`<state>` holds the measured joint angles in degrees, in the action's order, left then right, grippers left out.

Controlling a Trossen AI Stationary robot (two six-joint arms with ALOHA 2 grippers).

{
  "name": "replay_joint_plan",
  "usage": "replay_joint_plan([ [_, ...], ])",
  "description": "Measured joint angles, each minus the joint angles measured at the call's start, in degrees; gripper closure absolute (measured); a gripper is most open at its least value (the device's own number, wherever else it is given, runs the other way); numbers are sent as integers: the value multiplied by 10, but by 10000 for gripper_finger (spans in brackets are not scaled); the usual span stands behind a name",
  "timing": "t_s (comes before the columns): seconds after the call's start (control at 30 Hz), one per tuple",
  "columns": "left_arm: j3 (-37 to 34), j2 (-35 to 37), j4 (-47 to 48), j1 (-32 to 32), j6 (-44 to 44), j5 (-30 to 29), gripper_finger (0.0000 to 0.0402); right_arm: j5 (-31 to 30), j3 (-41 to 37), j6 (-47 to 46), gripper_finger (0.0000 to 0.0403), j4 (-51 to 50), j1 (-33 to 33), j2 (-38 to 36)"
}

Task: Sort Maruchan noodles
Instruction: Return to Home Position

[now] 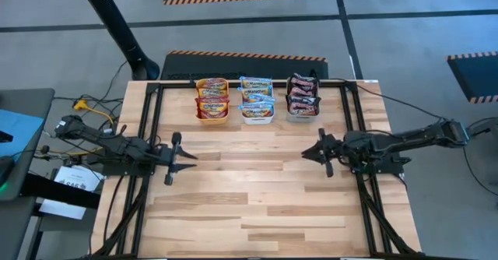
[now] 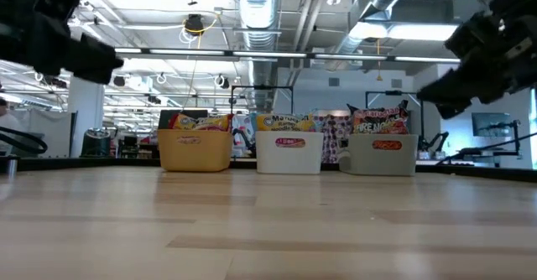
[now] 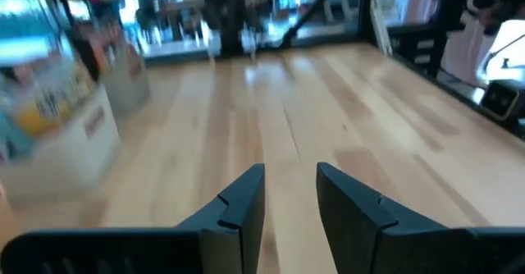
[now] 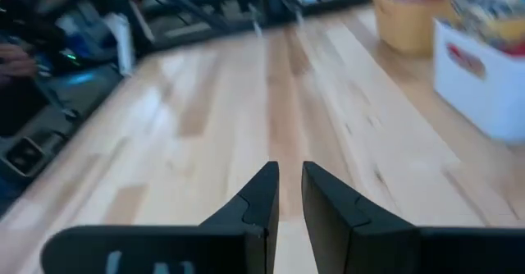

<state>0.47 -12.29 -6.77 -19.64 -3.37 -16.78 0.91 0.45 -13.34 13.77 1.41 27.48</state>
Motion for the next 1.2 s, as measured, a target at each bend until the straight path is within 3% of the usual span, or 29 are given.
replay_joint_plan([
  [0.17,4,-1,46,0,56,31,299,0,0,-32,321,-120,-23,-60],
  [0.53,6,-1,53,0,67,38,299,-11,2,15,321,-138,-34,-102],
  [0.7,6,-1,54,0,-19,38,299,-11,2,89,321,-139,-34,-102],
  [1.2,7,0,55,0,-18,38,299,-11,2,93,321,-140,-33,-104],
])
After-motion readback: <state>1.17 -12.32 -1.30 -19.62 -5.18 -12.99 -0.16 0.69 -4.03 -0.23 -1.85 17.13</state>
